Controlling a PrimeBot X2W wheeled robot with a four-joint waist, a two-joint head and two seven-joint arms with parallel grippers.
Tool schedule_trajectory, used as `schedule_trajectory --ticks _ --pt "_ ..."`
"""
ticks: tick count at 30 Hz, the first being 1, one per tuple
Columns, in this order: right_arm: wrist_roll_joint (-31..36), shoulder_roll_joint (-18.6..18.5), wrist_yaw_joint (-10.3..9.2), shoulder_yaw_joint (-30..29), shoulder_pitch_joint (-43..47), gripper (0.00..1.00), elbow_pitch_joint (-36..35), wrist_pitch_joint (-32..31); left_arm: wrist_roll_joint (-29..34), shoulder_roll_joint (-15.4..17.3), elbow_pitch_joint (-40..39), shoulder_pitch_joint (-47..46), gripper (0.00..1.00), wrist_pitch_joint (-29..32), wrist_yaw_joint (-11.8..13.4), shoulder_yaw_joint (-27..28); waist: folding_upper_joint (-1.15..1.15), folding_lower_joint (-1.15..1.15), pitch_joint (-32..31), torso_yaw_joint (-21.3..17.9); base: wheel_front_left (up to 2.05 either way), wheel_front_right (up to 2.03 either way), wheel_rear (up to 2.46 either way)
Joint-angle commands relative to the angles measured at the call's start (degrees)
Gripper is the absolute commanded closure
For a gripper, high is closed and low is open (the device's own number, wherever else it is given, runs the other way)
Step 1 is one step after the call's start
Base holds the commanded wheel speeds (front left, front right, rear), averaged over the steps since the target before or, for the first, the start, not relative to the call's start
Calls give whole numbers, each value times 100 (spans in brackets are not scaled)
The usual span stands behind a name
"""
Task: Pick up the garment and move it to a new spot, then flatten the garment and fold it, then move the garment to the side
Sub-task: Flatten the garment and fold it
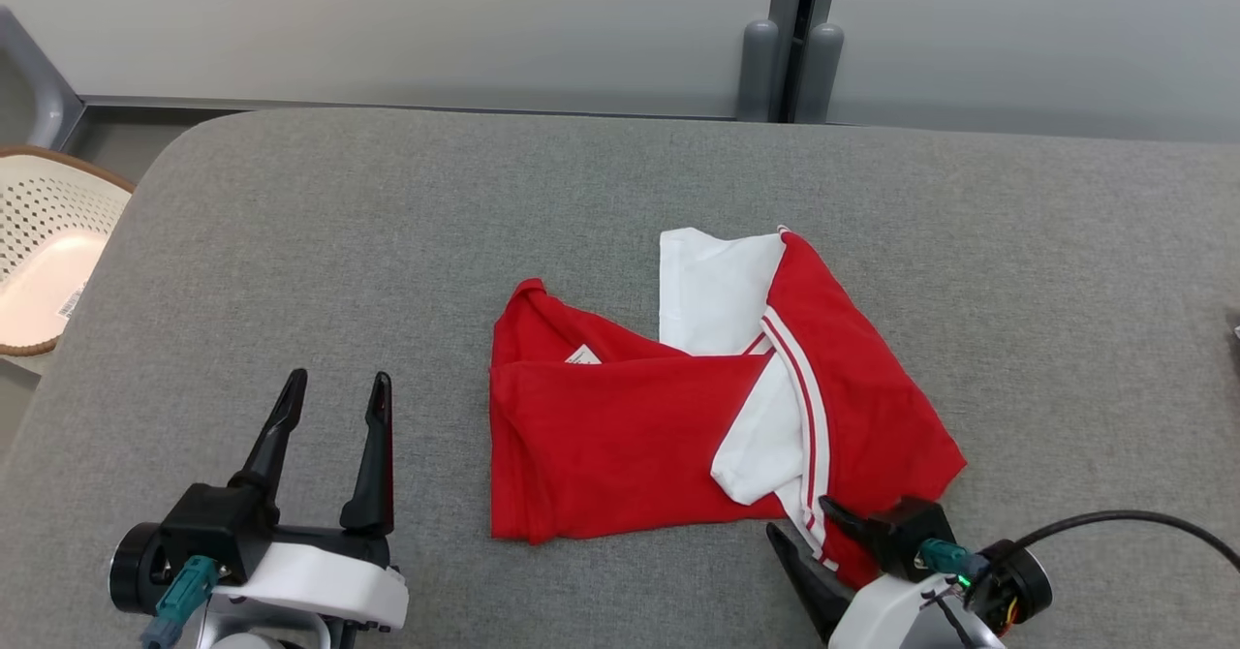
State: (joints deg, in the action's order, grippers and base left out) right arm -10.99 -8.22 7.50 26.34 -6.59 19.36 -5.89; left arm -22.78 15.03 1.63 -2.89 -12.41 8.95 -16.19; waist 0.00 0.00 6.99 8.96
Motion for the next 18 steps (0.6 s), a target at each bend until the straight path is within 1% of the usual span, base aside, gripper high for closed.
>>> schedule_trajectory --ticks 1,2,6,9,14,16,17,18 --pt "56 16 -2 -40 -118 76 136 25 -3 -11 42 -105 0 -50 -25 7 0 0 27 23 0 0 0" --pt "57 39 -2 -75 -151 100 181 97 -2 -17 58 -135 0 -72 -28 12 0 0 28 20 0 0 0" --pt "-76 104 -2 -270 -241 100 135 378 5 -29 116 -145 0 -114 -20 22 0 0 16 -52 0 0 0" --pt "-241 167 -2 -495 -275 100 -77 535 -2 1 120 -114 0 -130 15 67 0 0 -2 -158 0 0 0" --pt "-322 209 -2 -1022 -275 100 -497 680 -6 42 111 -66 0 -164 19 98 0 0 -56 -299 0 0 0" --pt "-326 216 -2 -1314 -224 100 -638 707 -8 51 98 -49 0 -157 15 88 0 0 -75 -349 0 0 0" --pt "-329 219 -2 -1705 -151 100 -741 742 -2 64 85 -50 0 -161 16 79 0 0 -97 -390 0 0 0" --pt "-368 239 -2 -1909 -115 100 -768 746 -2 68 78 -52 0 -161 15 71 0 0 -105 -412 0 0 0"
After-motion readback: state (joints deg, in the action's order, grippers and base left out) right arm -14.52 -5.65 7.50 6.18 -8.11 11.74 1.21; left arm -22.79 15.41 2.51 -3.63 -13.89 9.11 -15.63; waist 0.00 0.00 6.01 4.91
